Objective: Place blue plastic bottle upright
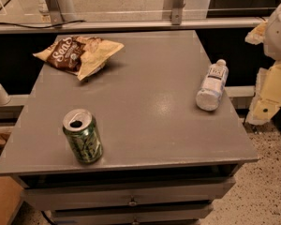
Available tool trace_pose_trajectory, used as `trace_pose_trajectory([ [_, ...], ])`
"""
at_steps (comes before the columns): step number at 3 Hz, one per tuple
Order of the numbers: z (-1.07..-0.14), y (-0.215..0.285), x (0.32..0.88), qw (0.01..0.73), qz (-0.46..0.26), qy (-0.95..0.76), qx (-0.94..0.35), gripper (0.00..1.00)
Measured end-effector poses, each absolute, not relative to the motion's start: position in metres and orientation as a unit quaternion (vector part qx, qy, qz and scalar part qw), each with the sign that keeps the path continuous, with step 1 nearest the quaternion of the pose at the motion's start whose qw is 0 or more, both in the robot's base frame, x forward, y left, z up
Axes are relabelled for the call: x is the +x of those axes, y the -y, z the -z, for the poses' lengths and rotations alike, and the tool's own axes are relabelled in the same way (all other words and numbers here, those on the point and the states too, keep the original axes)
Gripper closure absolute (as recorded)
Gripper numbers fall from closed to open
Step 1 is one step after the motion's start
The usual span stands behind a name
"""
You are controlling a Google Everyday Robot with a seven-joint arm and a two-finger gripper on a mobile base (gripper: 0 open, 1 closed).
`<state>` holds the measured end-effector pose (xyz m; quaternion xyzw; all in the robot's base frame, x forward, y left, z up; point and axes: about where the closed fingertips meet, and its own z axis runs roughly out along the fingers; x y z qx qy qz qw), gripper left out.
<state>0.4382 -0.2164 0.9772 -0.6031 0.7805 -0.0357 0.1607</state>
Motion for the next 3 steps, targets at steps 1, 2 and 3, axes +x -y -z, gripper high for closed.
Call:
trace_pose_trajectory([
  [1, -0.977, 0.216, 0.438, 0.161, 0.036, -0.78, -0.603, 0.0],
  [2, -0.978, 0.216, 0.441, 0.171, 0.04, -0.776, -0.606, 0.0],
  [3, -0.976, 0.222, 0.453, 0.181, 0.048, -0.765, -0.616, 0.0],
])
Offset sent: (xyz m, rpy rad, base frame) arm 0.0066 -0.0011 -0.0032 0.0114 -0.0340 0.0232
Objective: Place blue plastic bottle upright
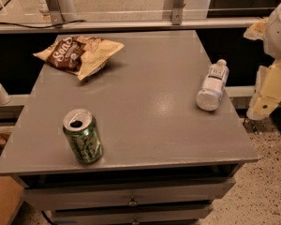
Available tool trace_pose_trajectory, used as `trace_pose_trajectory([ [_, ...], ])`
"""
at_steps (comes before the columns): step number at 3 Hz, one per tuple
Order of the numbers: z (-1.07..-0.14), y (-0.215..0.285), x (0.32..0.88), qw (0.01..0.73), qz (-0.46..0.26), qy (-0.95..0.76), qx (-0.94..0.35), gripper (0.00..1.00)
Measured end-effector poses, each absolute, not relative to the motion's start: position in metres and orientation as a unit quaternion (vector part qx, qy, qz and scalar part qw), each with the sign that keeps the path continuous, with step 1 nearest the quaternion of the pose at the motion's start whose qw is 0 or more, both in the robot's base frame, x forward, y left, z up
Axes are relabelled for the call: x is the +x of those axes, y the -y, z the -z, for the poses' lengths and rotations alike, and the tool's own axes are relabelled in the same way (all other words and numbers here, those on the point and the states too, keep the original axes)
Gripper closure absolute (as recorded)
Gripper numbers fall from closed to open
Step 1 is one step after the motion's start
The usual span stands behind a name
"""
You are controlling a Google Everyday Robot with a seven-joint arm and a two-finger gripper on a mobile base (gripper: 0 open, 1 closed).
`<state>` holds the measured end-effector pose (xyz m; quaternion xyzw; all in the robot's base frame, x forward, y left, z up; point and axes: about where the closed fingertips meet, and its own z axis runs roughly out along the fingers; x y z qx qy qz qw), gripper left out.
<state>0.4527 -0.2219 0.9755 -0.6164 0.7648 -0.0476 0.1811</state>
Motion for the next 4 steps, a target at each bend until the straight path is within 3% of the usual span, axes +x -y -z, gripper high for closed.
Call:
trace_pose_trajectory([
  [4, -0.938, 0.263, 0.513, 0.187, 0.023, -0.616, -0.765, 0.0],
])
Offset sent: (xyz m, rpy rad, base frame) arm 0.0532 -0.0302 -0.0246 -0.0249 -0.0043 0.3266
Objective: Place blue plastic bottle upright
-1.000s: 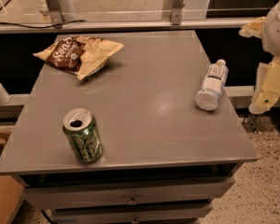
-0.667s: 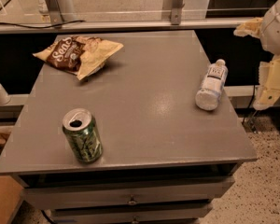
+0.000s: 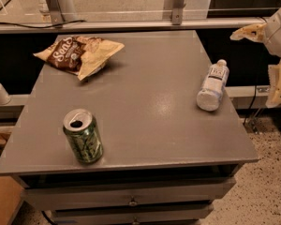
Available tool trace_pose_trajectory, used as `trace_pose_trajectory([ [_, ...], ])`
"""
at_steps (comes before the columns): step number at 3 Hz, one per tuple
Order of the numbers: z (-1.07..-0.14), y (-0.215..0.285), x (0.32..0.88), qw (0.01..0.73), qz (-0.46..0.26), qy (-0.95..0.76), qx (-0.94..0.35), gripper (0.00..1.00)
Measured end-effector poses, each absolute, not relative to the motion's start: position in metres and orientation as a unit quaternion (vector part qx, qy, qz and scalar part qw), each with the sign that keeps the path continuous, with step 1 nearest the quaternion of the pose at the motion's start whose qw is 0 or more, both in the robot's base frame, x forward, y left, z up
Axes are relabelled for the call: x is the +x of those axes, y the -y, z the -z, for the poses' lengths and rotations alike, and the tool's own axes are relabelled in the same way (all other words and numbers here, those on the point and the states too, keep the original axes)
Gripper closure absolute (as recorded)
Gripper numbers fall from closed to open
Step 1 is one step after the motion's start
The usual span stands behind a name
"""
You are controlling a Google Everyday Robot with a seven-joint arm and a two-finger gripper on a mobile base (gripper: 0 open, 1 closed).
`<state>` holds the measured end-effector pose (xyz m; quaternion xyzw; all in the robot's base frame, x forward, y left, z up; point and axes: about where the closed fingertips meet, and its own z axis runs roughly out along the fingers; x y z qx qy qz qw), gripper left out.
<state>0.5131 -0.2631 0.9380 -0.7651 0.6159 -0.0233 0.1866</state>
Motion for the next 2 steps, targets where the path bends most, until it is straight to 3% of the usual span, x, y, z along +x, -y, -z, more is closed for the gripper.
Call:
trace_pose_trajectory([
  [2, -0.933, 0.2624, 0.5298, 0.203, 0.028, -0.493, -0.845, 0.0],
])
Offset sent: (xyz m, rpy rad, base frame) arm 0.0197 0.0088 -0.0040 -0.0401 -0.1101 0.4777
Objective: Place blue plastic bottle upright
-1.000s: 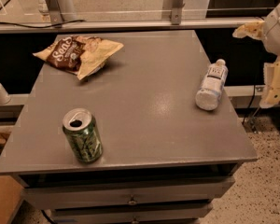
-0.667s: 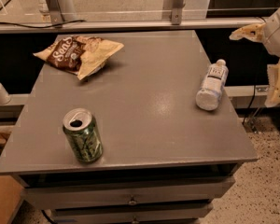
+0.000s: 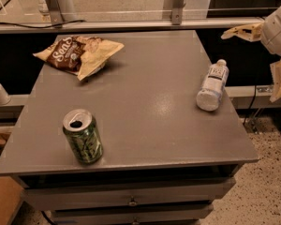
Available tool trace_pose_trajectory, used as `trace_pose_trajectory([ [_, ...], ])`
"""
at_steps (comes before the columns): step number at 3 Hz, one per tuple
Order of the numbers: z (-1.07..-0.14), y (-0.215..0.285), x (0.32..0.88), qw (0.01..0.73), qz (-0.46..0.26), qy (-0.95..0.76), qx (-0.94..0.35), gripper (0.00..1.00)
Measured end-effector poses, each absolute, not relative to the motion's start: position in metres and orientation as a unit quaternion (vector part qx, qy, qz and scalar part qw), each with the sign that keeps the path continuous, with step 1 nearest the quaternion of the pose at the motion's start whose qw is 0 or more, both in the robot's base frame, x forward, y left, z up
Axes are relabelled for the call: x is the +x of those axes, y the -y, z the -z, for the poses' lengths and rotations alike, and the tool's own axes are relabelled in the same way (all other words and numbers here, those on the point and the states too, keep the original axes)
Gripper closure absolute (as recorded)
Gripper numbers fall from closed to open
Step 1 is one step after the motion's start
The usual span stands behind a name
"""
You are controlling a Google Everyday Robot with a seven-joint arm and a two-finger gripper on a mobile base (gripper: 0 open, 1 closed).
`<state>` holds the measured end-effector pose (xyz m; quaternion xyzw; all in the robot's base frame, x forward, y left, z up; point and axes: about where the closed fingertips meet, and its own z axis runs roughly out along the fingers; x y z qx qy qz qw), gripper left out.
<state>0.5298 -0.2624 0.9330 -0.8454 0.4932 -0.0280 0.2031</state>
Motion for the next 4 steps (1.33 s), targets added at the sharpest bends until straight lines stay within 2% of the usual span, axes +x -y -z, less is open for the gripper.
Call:
trace_pose_trajectory([
  [2, -0.934, 0.258, 0.532, 0.192, 0.051, -0.459, -0.866, 0.0],
  [4, -0.922, 0.244, 0.537, 0.124, 0.132, -0.353, -0.918, 0.0],
])
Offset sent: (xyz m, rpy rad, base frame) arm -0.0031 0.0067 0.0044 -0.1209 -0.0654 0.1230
